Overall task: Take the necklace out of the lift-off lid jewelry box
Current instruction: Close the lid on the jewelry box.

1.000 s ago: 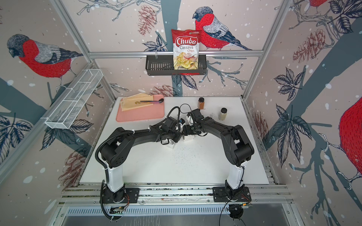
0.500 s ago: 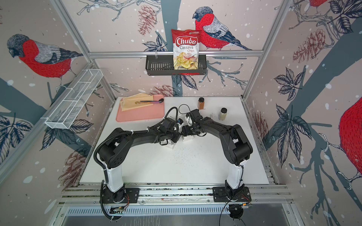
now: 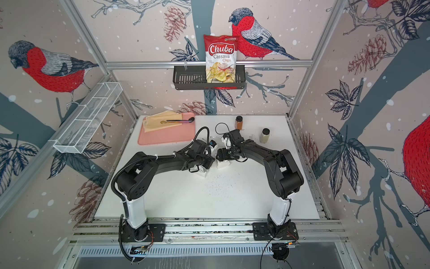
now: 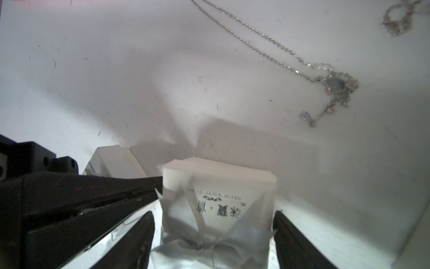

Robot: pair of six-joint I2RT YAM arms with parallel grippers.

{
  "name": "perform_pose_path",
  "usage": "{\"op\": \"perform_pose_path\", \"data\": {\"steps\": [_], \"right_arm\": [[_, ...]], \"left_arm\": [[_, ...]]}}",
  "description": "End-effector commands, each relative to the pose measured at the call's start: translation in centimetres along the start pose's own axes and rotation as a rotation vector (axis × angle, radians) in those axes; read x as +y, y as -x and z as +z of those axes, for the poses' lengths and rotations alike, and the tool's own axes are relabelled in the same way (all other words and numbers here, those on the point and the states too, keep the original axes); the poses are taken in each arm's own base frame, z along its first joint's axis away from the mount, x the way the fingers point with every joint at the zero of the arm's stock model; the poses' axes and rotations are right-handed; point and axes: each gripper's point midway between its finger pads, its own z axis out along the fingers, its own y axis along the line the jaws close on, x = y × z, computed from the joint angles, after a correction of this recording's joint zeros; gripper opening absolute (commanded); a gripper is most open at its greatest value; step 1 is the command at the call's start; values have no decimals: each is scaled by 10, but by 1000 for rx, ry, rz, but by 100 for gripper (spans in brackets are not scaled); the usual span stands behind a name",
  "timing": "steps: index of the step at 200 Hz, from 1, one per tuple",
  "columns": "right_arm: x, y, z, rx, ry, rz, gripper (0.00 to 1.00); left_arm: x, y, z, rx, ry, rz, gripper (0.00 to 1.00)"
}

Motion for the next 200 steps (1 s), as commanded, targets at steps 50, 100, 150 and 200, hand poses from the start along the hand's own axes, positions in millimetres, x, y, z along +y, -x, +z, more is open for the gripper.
{"op": "perform_pose_path", "data": {"steps": [50,100,150,200], "right_arm": [[5,6,-2,-25,31,26,74],[4,2,-2,-20,39,40,67],[2,-2,2,-1,33,49,64],[-2,-9,7,23,-15,39,63]], "left_arm": [[2,-3,0,4,-10,1,5],[0,-7,5,16,-29,-4,5],[-4,-9,10,34,-46,2,5],[-6,-5,9,25,-43,3,5]]}}
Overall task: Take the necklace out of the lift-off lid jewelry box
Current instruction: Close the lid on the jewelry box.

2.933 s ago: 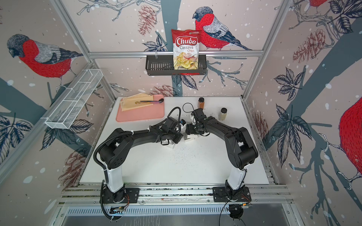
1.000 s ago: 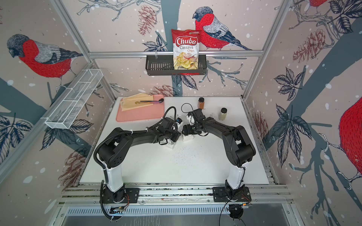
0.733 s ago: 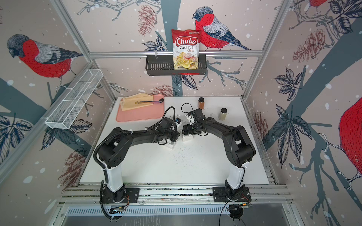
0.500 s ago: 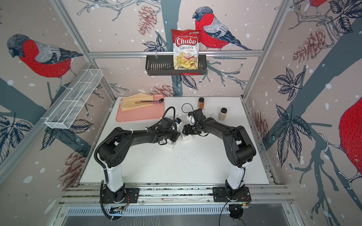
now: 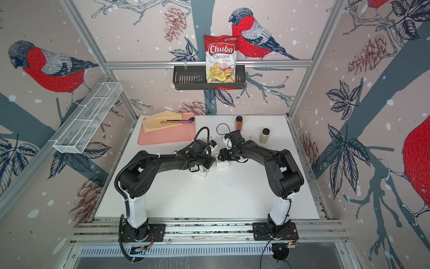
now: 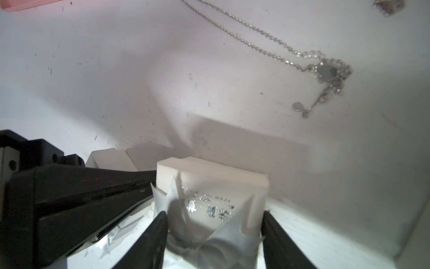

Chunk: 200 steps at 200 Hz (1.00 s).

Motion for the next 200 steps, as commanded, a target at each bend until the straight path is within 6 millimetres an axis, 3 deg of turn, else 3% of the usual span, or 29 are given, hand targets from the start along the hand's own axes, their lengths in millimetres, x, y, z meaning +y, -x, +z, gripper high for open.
{"op": "perform_pose_path", "data": {"steps": [1,46,104,169,200], "right_arm": [[2,-4,4,19,-6,-13,63],[-6,-8,9,33,-71,-22,64],[-18,-8,9,31,-181,-36,63],[-1,18,-27,-74,-228,-103,71],[19,19,-23,-58,-259,-173,75]], "left_arm": [[-6,-3,0,18,-21,6,5],[0,5,-12,9,11,-3,5],[3,46,-55,-95,18,-9,6],[24,61,-95,-168,80,-27,8],[41,60,-120,-210,124,-58,15]]}}
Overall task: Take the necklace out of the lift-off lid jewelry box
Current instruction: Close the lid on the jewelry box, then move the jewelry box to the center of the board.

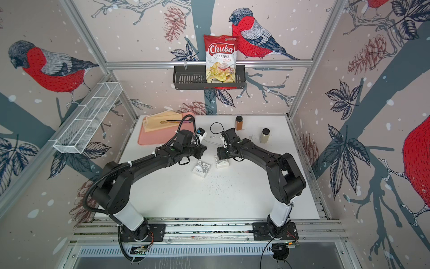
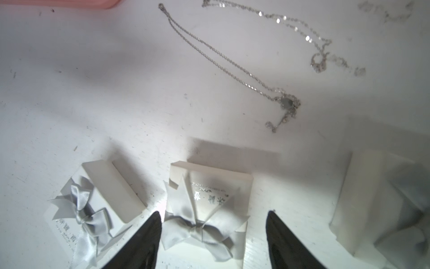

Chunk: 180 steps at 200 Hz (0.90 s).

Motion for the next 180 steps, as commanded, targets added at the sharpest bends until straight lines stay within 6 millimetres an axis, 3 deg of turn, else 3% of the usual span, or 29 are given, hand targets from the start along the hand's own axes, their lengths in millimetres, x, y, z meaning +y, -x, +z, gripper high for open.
{"op": "perform_pose_path", "data": {"steps": [1,22,31,80,137,180], "right_arm": [[6,-2,0,25,-54,-58,75],[8,-1,7,44,-142,-50,79],[5,-3,10,57,-190,-45,81],[5,-19,24,106,-249,-43,90],[3,-38,45,177,-229,-45,90],[-32,-48,40,183,-254,38,81]], "left_arm": [[15,3,-15,-29,46,-19,15],[32,9,-34,-70,88,-46,22],[40,-3,-39,-59,106,-64,25],[68,-13,-70,-104,206,-127,39],[70,-14,-71,-111,215,-126,43],[72,-16,-70,-101,224,-124,43]]}}
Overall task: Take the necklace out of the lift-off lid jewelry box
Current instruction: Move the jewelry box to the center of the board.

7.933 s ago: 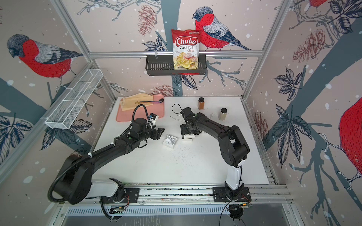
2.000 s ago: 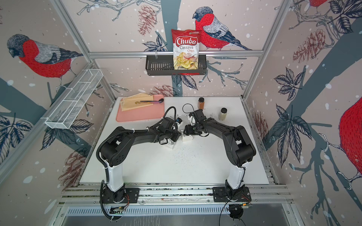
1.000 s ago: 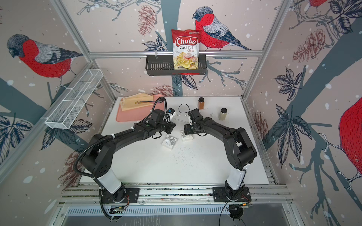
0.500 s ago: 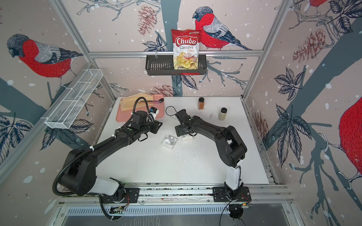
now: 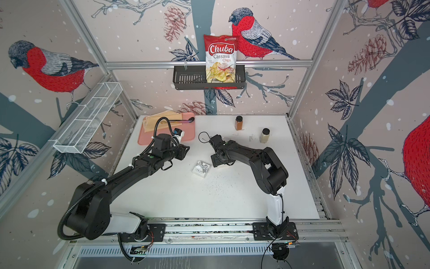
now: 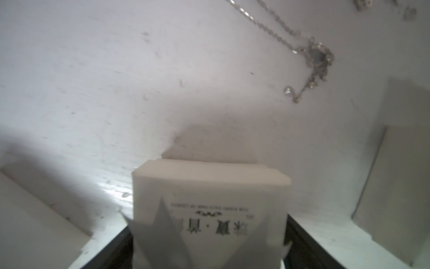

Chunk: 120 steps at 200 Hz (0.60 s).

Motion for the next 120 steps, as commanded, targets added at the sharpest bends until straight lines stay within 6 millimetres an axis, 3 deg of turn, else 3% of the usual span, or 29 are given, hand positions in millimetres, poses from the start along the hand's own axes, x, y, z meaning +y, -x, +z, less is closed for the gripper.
{"op": "perform_pose_path", "data": {"steps": [1,54,120], "right_arm": [[-18,-3,-1,-2,-7,49,81],[-73,-9,3,3,-60,110,80],[-119,-12,-4,-6,-165,169,81]], "left_arm": [[3,5,1,-22,17,0,43],[2,5,3,-15,5,0,43],[1,4,3,-10,3,-1,45]]}}
